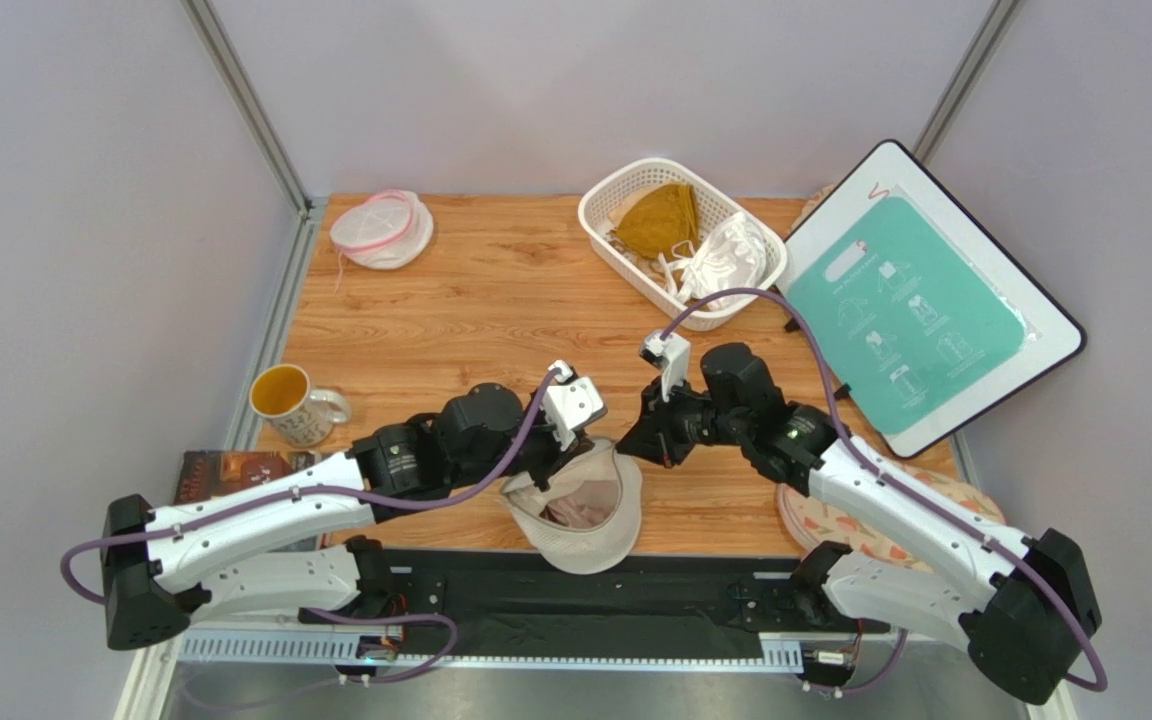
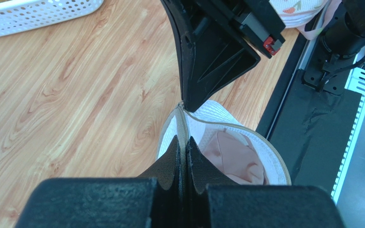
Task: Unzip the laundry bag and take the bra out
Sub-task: Unzip the laundry bag at the center of the board.
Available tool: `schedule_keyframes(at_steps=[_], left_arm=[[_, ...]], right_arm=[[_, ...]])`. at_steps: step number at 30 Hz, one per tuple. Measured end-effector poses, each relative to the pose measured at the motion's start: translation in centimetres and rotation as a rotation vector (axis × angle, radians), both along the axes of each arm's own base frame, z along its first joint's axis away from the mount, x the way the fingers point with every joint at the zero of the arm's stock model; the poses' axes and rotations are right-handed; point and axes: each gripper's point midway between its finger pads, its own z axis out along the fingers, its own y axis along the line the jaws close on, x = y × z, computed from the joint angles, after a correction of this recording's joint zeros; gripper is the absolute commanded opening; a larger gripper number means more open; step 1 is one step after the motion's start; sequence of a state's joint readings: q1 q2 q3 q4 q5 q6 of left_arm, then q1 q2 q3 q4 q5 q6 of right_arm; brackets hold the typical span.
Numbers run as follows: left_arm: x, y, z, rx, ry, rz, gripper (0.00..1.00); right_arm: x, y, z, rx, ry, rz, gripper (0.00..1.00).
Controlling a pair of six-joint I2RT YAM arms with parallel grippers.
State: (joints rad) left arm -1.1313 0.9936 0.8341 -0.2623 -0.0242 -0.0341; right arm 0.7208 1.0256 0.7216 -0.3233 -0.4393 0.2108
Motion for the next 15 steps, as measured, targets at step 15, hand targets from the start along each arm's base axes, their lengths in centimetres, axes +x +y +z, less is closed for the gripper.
schedule_keyframes(at_steps=[15], left_arm=[[0.0, 1.5, 1.8, -0.064, -0.059, 0.025, 0.19]], right_arm=[[0.4, 1.1, -0.4, 0.024, 0.009, 0.028, 0.0]])
